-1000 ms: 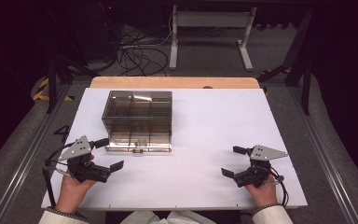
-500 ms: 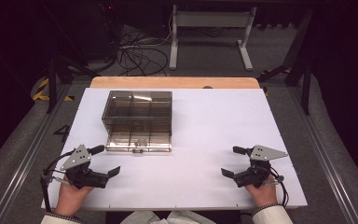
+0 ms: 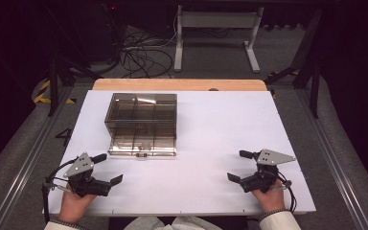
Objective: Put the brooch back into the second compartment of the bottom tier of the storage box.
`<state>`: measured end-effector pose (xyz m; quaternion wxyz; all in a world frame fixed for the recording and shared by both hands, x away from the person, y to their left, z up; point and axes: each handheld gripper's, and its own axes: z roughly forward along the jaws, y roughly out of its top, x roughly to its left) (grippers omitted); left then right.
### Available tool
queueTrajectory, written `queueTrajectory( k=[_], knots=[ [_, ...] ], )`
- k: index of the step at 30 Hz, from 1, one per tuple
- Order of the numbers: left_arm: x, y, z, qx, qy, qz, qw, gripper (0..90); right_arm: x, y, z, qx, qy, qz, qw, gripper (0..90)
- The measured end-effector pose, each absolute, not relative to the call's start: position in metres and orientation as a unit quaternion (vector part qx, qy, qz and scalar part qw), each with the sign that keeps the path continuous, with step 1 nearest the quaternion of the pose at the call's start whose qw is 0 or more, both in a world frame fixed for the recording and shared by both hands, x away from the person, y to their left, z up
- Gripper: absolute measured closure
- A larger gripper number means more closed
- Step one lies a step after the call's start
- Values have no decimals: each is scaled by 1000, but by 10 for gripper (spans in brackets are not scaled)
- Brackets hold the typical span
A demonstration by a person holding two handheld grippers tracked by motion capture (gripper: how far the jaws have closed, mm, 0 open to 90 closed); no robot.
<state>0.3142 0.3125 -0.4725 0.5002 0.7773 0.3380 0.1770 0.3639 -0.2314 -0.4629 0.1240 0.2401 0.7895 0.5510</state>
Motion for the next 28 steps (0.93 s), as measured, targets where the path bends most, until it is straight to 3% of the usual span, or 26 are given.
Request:
queueTrajectory(
  k=[28],
  knots=[
    [317, 312, -474, 780, 363, 186, 474, 11, 365, -231, -463, 238, 791, 549, 124, 5]
  ],
)
